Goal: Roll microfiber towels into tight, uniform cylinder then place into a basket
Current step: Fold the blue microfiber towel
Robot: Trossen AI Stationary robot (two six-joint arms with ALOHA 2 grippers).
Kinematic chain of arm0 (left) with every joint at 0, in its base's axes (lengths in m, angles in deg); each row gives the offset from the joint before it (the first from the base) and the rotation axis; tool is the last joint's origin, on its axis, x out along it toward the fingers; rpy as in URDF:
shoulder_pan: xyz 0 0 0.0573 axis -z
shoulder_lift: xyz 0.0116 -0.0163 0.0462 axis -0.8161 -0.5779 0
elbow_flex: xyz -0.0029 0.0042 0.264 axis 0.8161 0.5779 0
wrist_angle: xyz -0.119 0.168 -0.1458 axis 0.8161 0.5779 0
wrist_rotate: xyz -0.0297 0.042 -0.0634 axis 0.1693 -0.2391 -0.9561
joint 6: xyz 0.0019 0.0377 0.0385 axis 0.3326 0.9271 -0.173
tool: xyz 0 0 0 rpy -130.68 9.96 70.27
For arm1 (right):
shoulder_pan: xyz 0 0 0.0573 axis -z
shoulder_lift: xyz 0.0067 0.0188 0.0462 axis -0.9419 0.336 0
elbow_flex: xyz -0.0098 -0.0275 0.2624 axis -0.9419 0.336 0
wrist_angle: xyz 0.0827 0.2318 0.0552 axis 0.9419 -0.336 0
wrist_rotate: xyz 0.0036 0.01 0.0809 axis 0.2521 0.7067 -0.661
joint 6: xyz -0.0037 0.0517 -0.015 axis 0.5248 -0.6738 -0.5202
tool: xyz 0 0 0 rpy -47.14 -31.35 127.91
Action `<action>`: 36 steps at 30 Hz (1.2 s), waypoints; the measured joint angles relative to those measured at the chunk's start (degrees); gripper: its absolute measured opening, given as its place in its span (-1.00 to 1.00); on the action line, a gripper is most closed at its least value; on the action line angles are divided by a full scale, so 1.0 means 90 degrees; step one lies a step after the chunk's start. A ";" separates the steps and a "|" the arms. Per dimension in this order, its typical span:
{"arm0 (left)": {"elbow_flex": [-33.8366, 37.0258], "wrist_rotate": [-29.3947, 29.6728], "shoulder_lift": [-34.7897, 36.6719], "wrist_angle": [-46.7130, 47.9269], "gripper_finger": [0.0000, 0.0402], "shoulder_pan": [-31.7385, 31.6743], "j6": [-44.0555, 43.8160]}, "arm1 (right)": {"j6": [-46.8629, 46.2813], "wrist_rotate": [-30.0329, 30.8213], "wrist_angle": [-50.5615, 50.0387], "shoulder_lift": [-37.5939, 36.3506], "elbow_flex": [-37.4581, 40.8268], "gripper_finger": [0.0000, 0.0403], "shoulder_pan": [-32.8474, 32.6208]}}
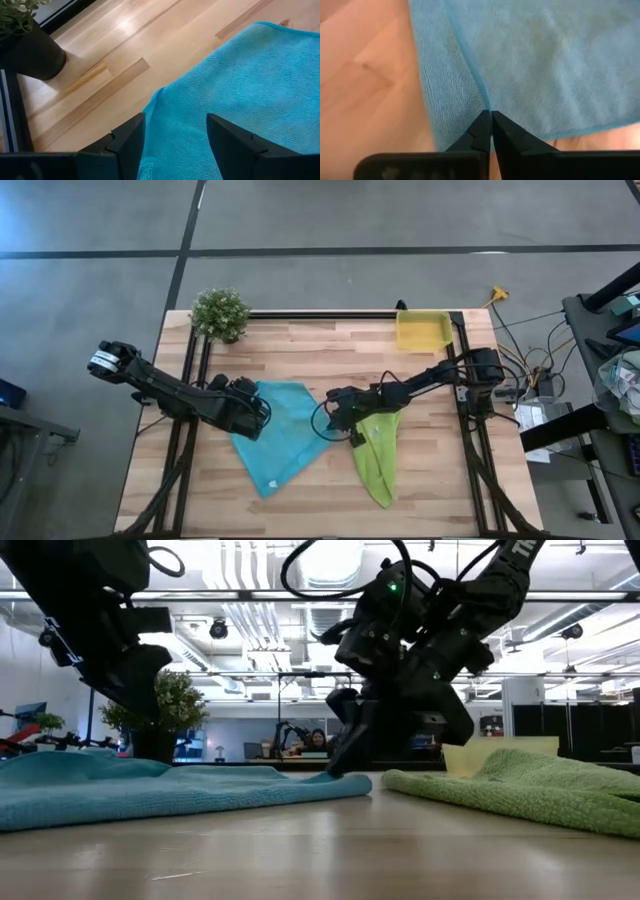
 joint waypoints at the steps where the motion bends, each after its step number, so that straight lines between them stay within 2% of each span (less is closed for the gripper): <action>1: 0.0001 0.0002 0.0001 -0.0004 -0.03 0.0001 -0.0002 | 0.0000 0.0000 -0.0033 -0.0003 0.0004 -0.95 0.0000; 10: 0.0013 -0.0010 0.0001 -0.0225 -0.03 0.0005 0.0030 | 0.0002 0.0183 -0.0008 -0.0149 0.0004 -0.96 -0.0002; 19: 0.0229 -0.0274 -0.0146 -0.1191 -0.03 0.0005 0.0503 | -0.0143 0.0304 -0.0227 -0.0660 0.0007 -0.96 -0.0044; 23: 0.0215 -0.0330 -0.0087 -0.2486 -0.03 0.0038 0.1711 | -0.0153 0.0788 -0.0315 -0.0803 0.0037 -0.96 -0.0070; 27: 0.0239 -0.0375 -0.0061 -0.4590 -0.03 0.0063 0.3605 | -0.0194 0.1221 -0.0339 -0.0915 0.0056 -0.96 -0.0096; 30: 0.0412 -0.0485 -0.0178 -0.6201 -0.03 0.0063 0.4665 | -0.0218 0.1439 -0.0327 -0.1023 0.0067 -0.96 -0.0130; 33: 0.0558 -0.0670 -0.0377 -0.6999 -0.03 0.0047 0.5134 | -0.0219 0.1501 -0.0334 -0.1116 0.0080 -0.96 -0.0197; 36: 0.0591 -0.0681 -0.0590 -0.7099 -0.03 0.0006 0.5161 | -0.0220 0.1508 -0.0313 -0.1227 0.0089 -0.96 -0.0268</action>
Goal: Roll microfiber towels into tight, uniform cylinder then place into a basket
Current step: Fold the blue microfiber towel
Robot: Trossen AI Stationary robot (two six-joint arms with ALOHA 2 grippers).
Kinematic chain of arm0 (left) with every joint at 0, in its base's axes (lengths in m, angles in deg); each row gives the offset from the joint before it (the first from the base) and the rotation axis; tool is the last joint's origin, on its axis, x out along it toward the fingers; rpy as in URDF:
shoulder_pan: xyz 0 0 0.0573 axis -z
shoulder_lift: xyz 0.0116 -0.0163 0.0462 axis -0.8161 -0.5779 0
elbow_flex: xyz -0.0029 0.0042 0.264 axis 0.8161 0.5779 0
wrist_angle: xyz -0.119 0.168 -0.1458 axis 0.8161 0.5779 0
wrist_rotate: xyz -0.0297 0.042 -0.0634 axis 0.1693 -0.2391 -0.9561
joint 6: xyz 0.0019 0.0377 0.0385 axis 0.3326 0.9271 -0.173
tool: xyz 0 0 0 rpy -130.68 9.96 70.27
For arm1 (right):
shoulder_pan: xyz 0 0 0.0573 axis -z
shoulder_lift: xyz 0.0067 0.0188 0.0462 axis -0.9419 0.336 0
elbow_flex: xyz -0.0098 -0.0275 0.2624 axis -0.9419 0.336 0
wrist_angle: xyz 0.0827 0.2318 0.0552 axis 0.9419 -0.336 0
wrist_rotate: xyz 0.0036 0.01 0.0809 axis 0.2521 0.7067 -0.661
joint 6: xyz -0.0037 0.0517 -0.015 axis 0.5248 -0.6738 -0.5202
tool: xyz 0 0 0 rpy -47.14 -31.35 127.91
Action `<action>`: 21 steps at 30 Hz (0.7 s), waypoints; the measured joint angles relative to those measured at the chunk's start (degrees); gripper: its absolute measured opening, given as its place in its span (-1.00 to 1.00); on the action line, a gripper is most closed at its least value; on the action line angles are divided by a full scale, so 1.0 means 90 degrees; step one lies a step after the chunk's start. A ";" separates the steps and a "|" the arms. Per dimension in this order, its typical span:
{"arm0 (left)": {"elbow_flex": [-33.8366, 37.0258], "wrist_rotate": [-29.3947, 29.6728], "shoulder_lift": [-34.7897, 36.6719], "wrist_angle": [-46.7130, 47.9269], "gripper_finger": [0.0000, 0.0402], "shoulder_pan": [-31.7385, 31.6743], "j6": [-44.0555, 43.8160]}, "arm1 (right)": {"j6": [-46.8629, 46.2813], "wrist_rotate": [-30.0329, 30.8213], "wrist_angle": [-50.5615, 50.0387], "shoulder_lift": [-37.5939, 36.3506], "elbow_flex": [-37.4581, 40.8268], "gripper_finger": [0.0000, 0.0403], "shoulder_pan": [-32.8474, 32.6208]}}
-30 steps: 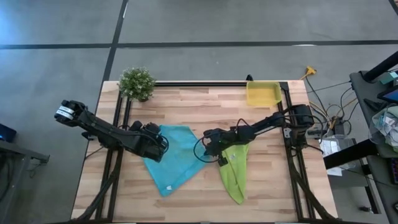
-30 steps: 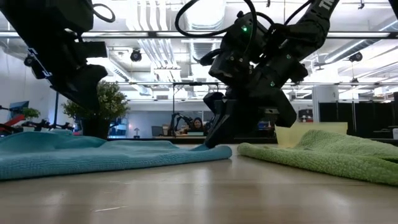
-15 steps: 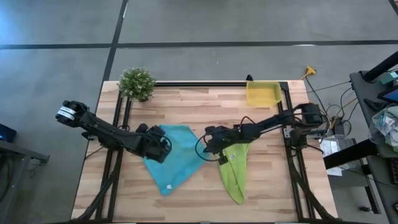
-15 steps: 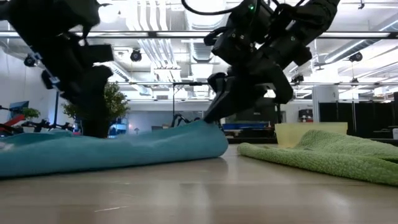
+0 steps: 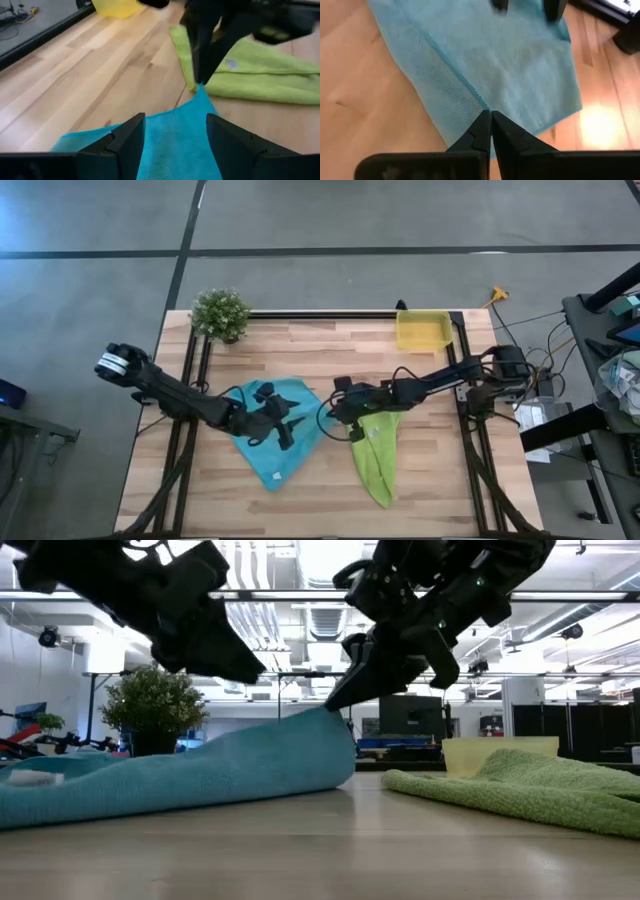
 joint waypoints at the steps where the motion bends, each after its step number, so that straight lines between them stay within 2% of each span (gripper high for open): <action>1: -0.0013 0.0001 -0.0080 -0.0011 -0.03 -0.0030 -0.0001 | -0.0001 0.0007 0.0006 -0.0022 0.0000 -0.96 -0.0022; 5: -0.0098 -0.0046 -0.0345 -0.0530 -0.03 -0.0177 0.0019 | -0.0001 0.0325 0.0054 -0.0143 0.0005 -0.96 -0.0120; 13: -0.0260 -0.0807 -0.0888 -0.1876 -0.03 -0.0449 0.0520 | -0.0045 0.0594 -0.0010 -0.0281 0.0033 -0.96 -0.0152; 21: -0.0414 -0.0866 -0.1241 -0.1883 -0.03 -0.0603 0.0670 | -0.0050 0.0698 -0.0036 -0.0278 0.0039 -0.96 -0.0152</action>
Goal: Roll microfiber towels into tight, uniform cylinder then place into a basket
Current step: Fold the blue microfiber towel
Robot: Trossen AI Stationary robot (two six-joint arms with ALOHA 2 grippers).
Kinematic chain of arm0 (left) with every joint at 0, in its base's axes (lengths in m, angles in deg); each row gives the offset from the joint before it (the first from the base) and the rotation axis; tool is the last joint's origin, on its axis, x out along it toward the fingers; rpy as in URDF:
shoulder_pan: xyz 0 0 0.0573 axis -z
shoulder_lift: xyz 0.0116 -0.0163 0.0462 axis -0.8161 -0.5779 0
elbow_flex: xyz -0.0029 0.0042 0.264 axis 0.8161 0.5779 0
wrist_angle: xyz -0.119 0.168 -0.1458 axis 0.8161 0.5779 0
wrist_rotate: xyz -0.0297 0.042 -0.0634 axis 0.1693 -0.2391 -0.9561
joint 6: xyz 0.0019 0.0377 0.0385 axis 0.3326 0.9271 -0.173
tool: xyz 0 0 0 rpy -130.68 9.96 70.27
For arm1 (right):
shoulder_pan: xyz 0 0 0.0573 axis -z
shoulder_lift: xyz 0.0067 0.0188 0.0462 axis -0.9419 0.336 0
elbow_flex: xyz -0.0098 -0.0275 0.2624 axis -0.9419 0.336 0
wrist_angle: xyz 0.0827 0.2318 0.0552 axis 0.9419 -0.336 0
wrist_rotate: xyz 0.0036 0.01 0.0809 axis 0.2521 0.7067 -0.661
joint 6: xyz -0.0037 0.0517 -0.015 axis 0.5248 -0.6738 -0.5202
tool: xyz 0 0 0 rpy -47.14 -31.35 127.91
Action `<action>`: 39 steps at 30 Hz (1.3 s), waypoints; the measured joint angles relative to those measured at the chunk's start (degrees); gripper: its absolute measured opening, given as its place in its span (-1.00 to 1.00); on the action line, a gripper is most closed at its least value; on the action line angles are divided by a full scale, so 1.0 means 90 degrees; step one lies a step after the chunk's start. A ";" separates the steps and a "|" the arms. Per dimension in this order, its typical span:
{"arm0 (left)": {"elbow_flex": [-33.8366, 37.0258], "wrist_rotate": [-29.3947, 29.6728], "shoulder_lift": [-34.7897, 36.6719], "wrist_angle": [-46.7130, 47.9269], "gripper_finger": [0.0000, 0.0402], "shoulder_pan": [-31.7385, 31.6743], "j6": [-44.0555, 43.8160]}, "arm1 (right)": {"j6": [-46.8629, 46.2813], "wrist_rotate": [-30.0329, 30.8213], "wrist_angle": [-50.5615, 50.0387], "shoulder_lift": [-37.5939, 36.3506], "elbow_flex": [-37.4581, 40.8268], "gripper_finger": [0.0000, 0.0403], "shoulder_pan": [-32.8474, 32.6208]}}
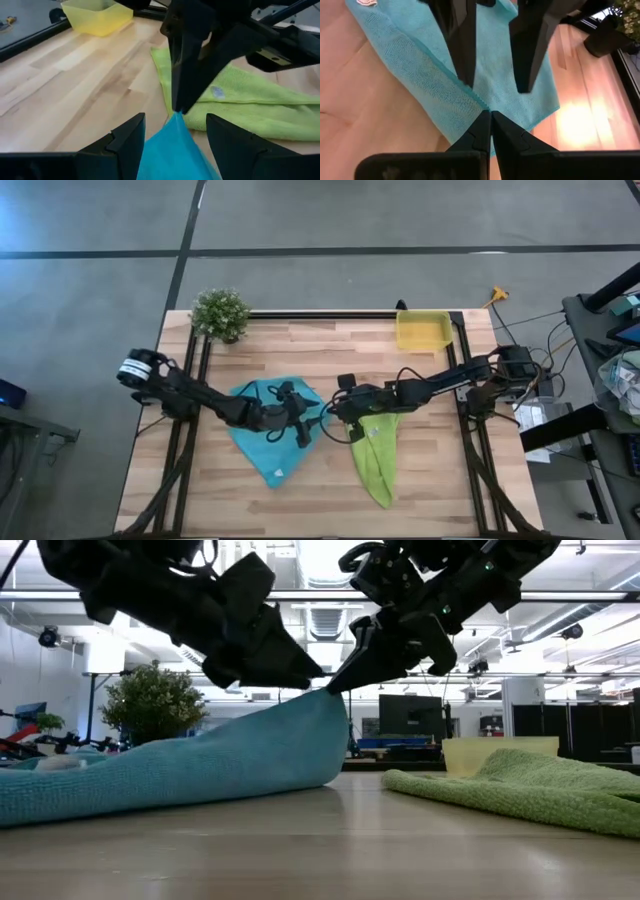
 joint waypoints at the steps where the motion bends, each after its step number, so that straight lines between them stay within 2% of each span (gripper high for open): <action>1: -0.0008 0.0003 -0.0046 0.0027 -0.03 -0.0004 0.0033 | 0.0000 0.0022 0.0012 0.0000 0.0000 -0.96 0.0000; 6: -0.0120 -0.0051 -0.0271 0.0040 -0.03 -0.0064 0.0055 | -0.0002 0.0191 0.0035 0.0000 0.0001 -0.96 0.0000; 10: -0.0147 -0.0431 -0.0290 0.0264 -0.03 -0.0087 0.0053 | 0.0000 0.0324 -0.0030 -0.0013 0.0007 -0.96 0.0000; 14: -0.0139 -0.0717 -0.0099 0.0902 -0.03 -0.0085 -0.0041 | 0.0001 0.0608 -0.0227 -0.0017 0.0007 -0.96 0.0000; 20: -0.0108 -0.1169 0.0170 0.1979 -0.06 -0.0070 -0.0760 | 0.0000 0.0807 -0.0331 -0.0039 0.0010 -0.96 0.0002; 25: -0.0069 -0.2035 0.0058 0.1810 -0.17 -0.0054 -0.1014 | 0.0000 0.0808 -0.0342 -0.0115 0.0024 -0.96 0.0002; 39: -0.0063 -0.3490 -0.0078 0.1926 -0.52 -0.0005 -0.1341 | -0.0022 0.1024 -0.0421 -0.0532 0.0322 -0.96 0.0022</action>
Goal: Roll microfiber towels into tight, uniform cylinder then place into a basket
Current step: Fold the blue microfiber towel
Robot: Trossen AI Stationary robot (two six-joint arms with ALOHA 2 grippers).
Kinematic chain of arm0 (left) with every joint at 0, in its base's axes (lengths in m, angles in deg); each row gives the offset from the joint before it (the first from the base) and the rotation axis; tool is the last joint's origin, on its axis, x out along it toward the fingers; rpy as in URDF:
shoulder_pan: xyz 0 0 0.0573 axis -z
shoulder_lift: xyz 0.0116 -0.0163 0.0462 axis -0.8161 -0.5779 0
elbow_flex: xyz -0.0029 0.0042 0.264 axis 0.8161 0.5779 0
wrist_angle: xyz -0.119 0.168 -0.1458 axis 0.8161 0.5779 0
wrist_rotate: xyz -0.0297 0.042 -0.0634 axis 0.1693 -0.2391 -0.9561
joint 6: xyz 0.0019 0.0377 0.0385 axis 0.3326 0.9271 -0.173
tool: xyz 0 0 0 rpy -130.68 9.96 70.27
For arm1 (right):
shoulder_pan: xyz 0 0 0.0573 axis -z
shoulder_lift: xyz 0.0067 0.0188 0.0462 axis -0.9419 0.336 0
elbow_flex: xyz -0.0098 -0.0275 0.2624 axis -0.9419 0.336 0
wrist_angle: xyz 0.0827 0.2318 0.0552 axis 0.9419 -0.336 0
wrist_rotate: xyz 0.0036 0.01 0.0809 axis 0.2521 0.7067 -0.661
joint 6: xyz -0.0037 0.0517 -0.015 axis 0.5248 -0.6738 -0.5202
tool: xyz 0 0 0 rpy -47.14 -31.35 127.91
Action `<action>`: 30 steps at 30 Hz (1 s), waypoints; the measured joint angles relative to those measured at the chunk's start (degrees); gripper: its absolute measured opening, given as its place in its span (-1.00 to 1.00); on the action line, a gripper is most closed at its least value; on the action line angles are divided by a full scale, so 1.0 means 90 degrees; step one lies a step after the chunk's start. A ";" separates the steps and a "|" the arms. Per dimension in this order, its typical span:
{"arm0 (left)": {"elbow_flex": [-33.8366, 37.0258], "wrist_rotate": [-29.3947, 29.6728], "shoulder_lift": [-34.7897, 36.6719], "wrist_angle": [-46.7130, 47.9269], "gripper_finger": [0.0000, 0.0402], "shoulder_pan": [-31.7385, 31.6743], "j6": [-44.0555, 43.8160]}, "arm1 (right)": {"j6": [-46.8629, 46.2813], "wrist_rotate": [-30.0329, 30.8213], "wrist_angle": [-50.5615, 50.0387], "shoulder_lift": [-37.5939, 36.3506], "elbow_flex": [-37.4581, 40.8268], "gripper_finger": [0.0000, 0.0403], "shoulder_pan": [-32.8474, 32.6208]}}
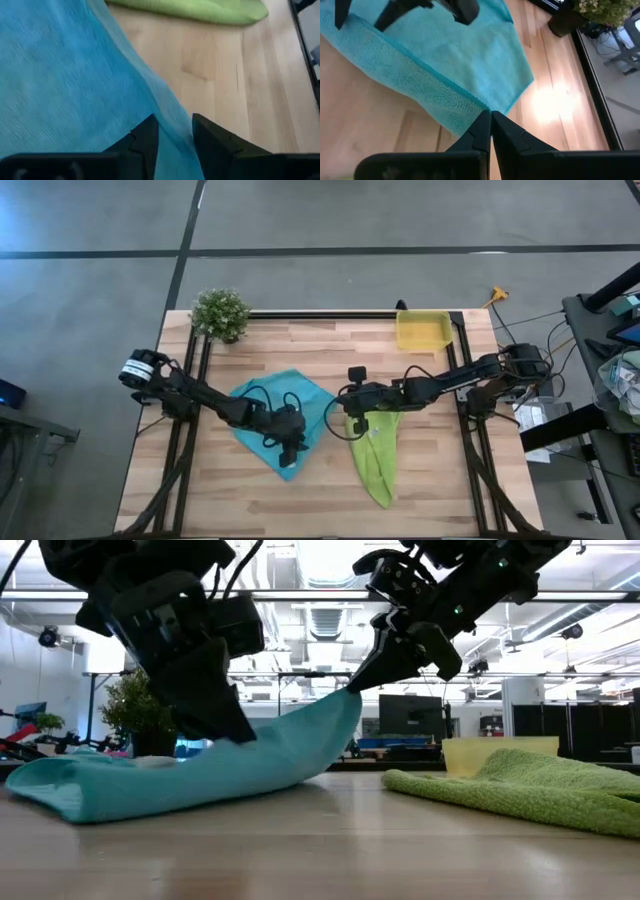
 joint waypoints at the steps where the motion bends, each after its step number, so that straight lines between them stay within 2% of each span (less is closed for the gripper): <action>1: 0.0010 -0.0079 0.0000 0.0013 -0.55 0.0005 -0.0008 | 0.0001 0.0024 -0.0063 -0.0022 0.0018 -0.96 0.0000; 16: 0.0016 -0.0271 0.0000 -0.0127 -0.98 0.0123 -0.0188 | 0.0007 0.0159 -0.0180 -0.0065 0.0081 -0.96 0.0063; 30: 0.0016 -0.0518 0.0002 -0.0160 -0.97 0.0423 -0.1072 | -0.0044 0.0265 -0.0210 -0.0068 0.0081 -0.96 0.0063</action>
